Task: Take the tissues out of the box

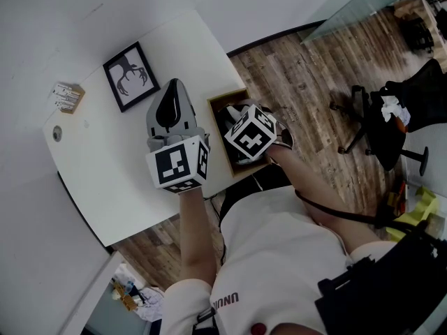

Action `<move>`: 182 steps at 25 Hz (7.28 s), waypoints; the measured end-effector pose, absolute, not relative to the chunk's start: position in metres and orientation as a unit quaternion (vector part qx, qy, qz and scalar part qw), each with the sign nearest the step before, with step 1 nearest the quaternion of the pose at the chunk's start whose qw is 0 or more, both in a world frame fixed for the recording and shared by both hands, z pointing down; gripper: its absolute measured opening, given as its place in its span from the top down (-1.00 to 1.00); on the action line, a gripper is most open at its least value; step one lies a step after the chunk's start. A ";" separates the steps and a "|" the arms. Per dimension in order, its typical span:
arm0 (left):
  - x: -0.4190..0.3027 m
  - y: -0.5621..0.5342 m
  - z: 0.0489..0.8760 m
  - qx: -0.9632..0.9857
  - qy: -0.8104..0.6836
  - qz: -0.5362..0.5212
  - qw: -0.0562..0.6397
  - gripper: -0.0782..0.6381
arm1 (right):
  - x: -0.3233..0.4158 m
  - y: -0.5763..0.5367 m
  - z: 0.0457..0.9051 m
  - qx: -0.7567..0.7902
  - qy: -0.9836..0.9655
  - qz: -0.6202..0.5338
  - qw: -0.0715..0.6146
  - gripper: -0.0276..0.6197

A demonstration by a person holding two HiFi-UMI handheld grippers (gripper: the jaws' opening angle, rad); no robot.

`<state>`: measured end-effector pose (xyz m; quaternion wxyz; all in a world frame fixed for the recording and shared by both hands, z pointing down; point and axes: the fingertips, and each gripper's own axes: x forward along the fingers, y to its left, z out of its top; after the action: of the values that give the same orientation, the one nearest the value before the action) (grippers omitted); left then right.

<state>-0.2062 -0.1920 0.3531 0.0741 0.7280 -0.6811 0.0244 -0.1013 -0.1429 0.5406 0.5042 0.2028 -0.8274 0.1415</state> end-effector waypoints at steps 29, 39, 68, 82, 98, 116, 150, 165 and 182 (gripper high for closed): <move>-0.208 -0.176 0.352 0.715 -0.695 0.025 0.073 0.75 | -0.098 -0.136 0.521 0.223 -0.848 0.126 0.465 0.61; -0.206 -0.171 0.349 0.714 -0.696 0.025 0.069 0.75 | -0.097 -0.139 0.509 0.238 -0.854 0.119 0.448 0.62; -0.200 -0.166 0.350 0.713 -0.697 0.024 0.069 0.75 | -0.097 -0.145 0.480 0.254 -0.868 0.099 0.415 0.64; -0.200 -0.161 0.347 0.712 -0.699 0.023 0.066 0.75 | -0.096 -0.146 0.465 0.263 -0.874 0.089 0.398 0.64; -0.203 -0.156 0.345 0.707 -0.704 0.021 0.062 0.75 | -0.098 -0.150 0.448 0.269 -0.882 0.081 0.379 0.65; -0.203 -0.152 0.343 0.702 -0.709 0.021 0.059 0.75 | -0.097 -0.157 0.425 0.278 -0.888 0.059 0.362 0.65; -0.209 -0.151 0.344 0.701 -0.711 0.020 0.059 0.75 | -0.096 -0.174 0.377 0.311 -0.898 0.020 0.312 0.65; -0.206 -0.151 0.343 0.702 -0.709 0.023 0.056 0.75 | -0.086 -0.178 0.369 0.324 -0.895 0.020 0.305 0.66; -0.207 -0.152 0.343 0.701 -0.710 0.023 0.058 0.75 | -0.087 -0.179 0.367 0.322 -0.896 0.016 0.305 0.66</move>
<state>-0.2068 -0.1517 0.3434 0.0575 0.7014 -0.7101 0.0232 -0.0870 -0.1785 0.3672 0.3046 0.3225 -0.8961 0.0158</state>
